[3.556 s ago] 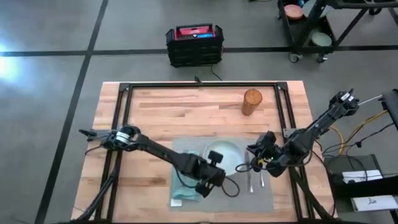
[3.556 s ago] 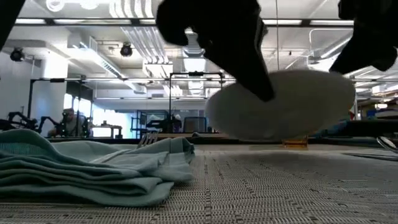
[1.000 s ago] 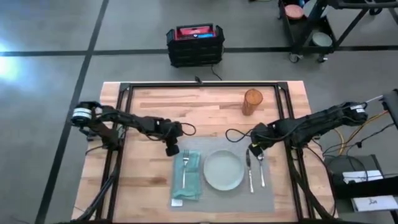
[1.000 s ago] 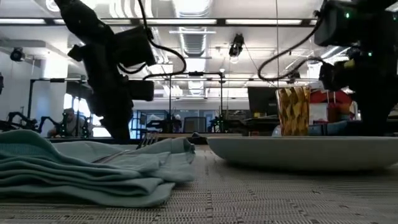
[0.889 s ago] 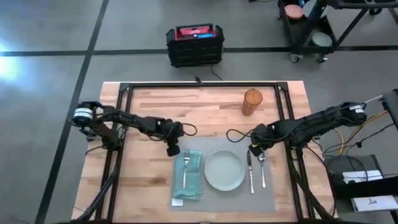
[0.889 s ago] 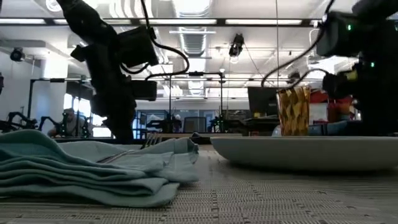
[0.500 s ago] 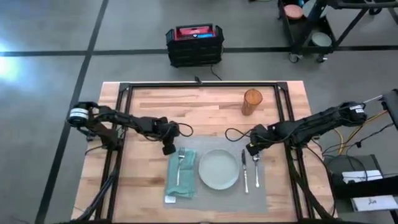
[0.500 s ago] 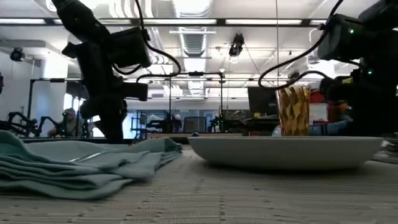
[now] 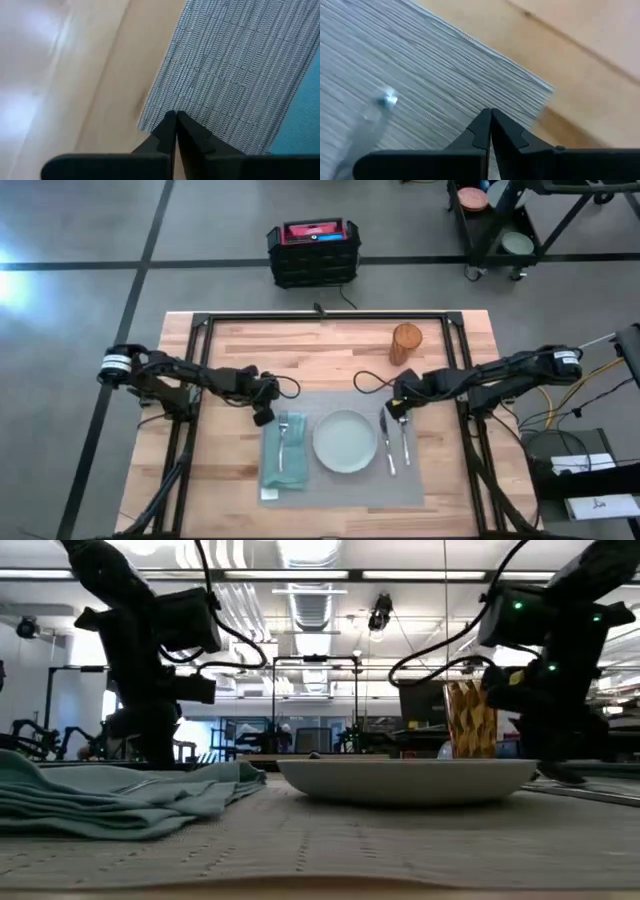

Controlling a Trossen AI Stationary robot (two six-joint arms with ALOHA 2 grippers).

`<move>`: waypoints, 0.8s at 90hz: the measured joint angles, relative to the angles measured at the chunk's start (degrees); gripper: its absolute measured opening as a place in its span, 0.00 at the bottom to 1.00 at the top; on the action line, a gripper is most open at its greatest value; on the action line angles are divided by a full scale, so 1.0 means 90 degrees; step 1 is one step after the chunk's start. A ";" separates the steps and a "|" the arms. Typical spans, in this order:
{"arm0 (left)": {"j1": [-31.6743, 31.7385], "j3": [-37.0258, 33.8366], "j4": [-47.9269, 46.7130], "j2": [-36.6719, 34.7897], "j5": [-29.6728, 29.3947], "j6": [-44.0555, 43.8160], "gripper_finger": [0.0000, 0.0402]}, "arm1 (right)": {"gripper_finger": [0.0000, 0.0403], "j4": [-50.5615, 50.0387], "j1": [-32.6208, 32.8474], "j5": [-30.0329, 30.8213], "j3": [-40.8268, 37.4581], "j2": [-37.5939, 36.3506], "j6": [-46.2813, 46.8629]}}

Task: Set table place
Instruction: Adjust the gray placemat, then put the brown glass at the top right of the gray placemat

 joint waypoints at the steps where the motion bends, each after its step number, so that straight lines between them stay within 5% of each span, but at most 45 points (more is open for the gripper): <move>1: 0.0003 -0.0002 -0.0007 -0.0014 -0.0006 0.0011 0.00 | 0.00 0.0003 -0.0028 -0.0003 0.0000 0.0005 -0.0013; 28: 0.0021 -0.0048 -0.0413 -0.0674 -0.0454 0.0171 0.00 | 0.00 -0.0438 -0.0129 -0.0069 0.0562 -0.0157 -0.0619; 60: 0.0018 -0.0018 -0.0255 -0.2087 -0.0501 0.0354 0.03 | 0.00 -0.1952 -0.0206 0.0231 0.2910 -0.1014 -0.2964; 72: 0.0030 -0.0013 -0.0197 -0.2332 -0.0509 0.0321 0.08 | 0.09 -0.2584 -0.0789 0.0510 0.3942 -0.0882 -0.3942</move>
